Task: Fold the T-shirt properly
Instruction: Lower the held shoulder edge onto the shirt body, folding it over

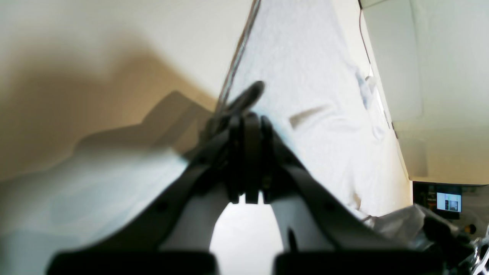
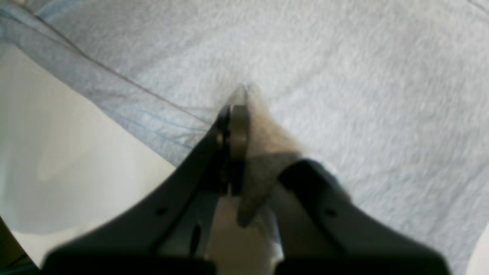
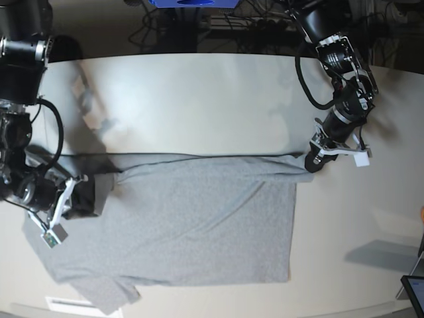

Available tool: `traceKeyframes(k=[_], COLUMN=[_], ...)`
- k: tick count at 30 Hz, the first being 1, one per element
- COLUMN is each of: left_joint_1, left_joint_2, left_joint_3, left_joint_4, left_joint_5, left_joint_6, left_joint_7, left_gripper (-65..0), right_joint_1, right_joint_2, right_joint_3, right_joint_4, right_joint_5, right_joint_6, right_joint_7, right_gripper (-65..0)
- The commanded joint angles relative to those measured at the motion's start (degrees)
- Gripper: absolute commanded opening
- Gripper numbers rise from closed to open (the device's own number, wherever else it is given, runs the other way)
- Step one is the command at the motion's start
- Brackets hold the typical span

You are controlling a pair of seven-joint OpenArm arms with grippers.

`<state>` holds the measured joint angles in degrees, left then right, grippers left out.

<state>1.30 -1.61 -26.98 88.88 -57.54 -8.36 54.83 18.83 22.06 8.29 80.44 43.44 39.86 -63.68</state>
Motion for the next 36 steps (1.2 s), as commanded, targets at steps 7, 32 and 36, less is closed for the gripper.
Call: traceKeyframes(k=[7, 32, 36], left_joint_1=[-0.9, -0.6, 0.2], left_joint_2=[-0.9, -3.0, -4.7], left_joint_3=[0.3, 0.4, 0.4], left_joint_4=[1.3, 1.8, 5.7], left_joint_5=[-1.3, -1.1, -1.1], left_joint_6=[-0.5, -0.4, -0.4], left_joint_7=[-0.5, -0.5, -0.5], left_gripper=[-65.0, -62.6, -51.6], right_joint_1=[7.4, 17.2, 16.5], right_joint_2=[2.9, -2.9, -2.8], right_joint_3=[-8.9, -26.4, -26.2], right_joint_4=[-9.0, -22.1, -16.1], right_joint_5=[0.9, -26.2, -28.5], right_joint_6=[0.1, 0.1, 0.1], right_joint_7=[6.1, 27.5, 28.5], right_gripper=[-65.0, -39.0, -39.2])
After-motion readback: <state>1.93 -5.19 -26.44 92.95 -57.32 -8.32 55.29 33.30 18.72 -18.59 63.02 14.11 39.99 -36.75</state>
